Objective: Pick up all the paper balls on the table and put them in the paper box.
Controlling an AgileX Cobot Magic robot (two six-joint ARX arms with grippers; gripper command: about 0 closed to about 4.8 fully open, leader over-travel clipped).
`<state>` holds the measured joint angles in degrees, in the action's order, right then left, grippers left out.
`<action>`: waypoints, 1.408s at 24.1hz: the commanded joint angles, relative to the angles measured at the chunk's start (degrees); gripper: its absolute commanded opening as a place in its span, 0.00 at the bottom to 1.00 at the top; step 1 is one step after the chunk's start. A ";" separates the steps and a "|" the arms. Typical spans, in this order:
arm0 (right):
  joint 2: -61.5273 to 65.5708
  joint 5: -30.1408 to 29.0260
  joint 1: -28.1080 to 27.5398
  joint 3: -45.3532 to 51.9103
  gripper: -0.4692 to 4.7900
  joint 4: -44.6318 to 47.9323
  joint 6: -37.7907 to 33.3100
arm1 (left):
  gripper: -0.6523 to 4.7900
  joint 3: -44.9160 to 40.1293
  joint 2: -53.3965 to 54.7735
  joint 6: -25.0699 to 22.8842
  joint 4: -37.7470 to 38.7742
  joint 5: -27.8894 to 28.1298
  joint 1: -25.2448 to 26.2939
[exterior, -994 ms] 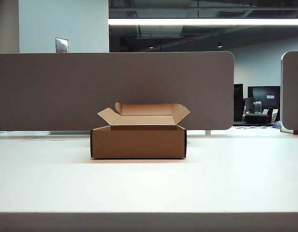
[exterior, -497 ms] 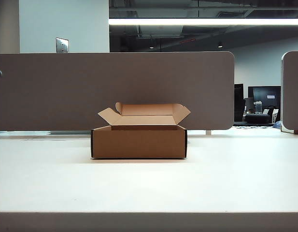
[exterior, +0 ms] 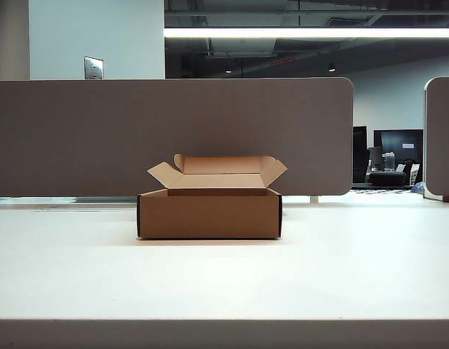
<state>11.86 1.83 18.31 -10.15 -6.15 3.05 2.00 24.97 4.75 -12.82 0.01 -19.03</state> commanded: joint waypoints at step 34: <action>-4.74 1.03 0.76 10.08 0.08 1.66 -0.02 | 0.11 -1.64 -17.81 -4.74 14.01 0.85 0.11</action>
<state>7.14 2.98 19.09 -0.40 -5.41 3.22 0.14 7.07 -0.19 1.34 0.67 -19.00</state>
